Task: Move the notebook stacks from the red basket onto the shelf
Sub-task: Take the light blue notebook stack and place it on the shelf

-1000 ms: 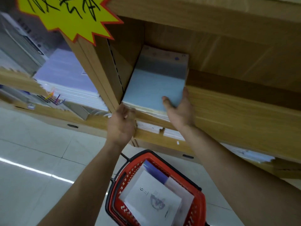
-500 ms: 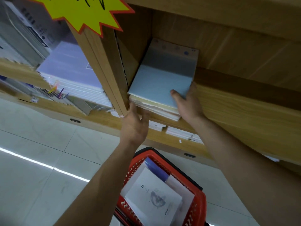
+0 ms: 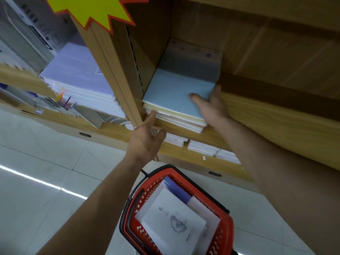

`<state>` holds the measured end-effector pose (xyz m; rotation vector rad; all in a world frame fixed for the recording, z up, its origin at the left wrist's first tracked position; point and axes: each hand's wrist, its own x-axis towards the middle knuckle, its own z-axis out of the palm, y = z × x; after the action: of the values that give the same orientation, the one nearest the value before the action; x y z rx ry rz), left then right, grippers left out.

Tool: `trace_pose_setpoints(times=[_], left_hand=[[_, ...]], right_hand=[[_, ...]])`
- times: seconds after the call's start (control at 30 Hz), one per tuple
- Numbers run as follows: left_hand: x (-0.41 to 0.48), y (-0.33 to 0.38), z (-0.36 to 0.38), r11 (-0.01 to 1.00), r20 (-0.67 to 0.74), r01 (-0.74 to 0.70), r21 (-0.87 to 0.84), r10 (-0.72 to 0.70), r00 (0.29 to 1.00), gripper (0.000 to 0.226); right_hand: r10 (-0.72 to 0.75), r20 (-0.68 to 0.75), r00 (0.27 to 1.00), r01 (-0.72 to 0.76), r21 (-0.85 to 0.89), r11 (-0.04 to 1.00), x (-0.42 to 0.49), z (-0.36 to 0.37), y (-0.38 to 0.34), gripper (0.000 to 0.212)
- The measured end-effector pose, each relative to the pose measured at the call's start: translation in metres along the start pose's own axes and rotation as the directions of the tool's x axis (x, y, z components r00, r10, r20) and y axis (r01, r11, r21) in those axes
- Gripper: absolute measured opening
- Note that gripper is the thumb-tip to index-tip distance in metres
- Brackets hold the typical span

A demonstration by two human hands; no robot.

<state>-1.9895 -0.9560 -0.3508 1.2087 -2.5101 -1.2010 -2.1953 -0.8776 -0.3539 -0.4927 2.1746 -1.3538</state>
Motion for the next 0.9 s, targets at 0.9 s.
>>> trace_pose_setpoints(times=[0.9], left_hand=[[-0.007, 0.009, -0.007, 0.999, 0.029, 0.031, 0.032, -0.032, 0.999, 0.069]], right_hand=[[-0.263, 0.282, 0.923, 0.367, -0.849, 0.381, -0.044, 0.000, -0.017, 0.084]])
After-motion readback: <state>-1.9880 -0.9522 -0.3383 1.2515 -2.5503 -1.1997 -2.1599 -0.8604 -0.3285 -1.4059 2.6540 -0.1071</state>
